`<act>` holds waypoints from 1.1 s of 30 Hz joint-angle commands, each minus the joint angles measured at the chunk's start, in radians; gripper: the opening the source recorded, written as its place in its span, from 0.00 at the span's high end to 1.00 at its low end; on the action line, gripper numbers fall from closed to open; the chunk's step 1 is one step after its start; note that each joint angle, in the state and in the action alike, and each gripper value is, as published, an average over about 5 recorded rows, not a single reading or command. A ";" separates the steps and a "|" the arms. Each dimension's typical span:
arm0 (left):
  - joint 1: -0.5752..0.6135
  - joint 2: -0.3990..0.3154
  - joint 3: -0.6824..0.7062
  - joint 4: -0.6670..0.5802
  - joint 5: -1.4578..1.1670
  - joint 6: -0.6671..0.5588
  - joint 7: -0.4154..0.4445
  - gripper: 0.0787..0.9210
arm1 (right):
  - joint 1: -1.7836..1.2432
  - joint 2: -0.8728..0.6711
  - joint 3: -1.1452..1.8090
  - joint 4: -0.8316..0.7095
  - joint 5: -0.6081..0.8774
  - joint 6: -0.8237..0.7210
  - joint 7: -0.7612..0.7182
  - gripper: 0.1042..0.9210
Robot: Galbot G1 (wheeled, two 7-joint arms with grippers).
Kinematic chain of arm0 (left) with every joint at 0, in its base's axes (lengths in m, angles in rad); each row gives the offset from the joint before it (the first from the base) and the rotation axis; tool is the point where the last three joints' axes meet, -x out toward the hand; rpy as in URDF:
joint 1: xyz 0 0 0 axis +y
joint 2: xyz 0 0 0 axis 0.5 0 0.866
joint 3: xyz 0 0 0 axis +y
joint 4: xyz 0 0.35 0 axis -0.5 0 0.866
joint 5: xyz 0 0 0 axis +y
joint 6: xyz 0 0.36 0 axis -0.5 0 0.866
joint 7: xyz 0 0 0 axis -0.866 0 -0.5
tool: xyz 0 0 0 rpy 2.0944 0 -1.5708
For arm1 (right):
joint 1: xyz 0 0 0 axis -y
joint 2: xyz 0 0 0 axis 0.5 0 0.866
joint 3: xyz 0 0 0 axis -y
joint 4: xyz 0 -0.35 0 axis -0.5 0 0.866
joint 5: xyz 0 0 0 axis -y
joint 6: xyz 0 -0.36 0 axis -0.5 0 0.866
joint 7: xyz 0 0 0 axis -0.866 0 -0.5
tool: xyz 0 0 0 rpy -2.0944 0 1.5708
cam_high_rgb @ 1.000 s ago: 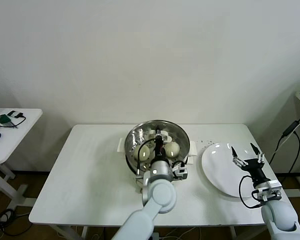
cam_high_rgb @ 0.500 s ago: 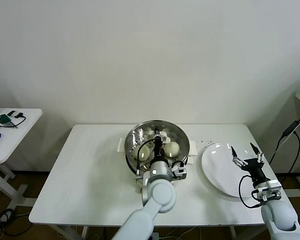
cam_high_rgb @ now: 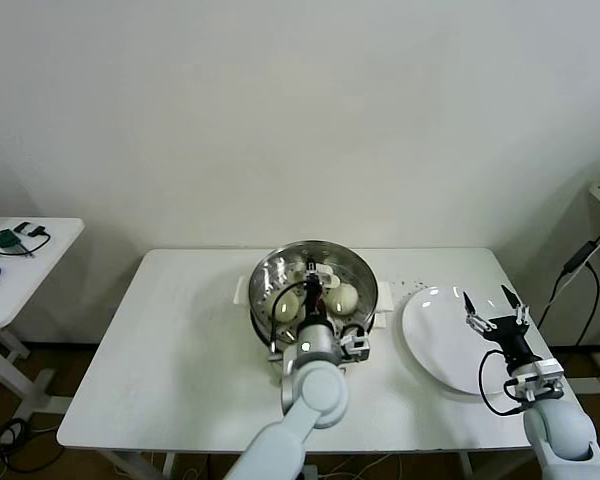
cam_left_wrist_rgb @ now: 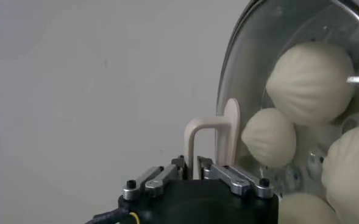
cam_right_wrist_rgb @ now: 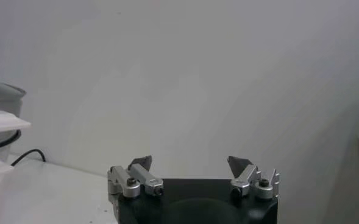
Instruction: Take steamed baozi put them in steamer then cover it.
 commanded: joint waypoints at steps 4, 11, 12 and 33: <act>0.021 0.074 0.037 -0.137 -0.065 0.042 0.026 0.69 | 0.000 -0.007 0.008 0.029 0.028 -0.086 0.017 0.12; 0.046 0.149 0.048 -0.255 -0.124 0.050 0.029 0.44 | 0.011 -0.013 0.011 0.039 0.024 -0.156 0.020 0.12; 0.054 0.160 0.050 -0.272 -0.132 0.050 0.029 0.41 | 0.012 -0.013 0.011 0.039 0.024 -0.162 0.019 0.12; 0.314 0.333 -0.280 -0.570 -0.859 -0.171 -0.424 0.12 | -0.002 -0.013 0.022 0.055 0.026 -0.165 0.019 0.12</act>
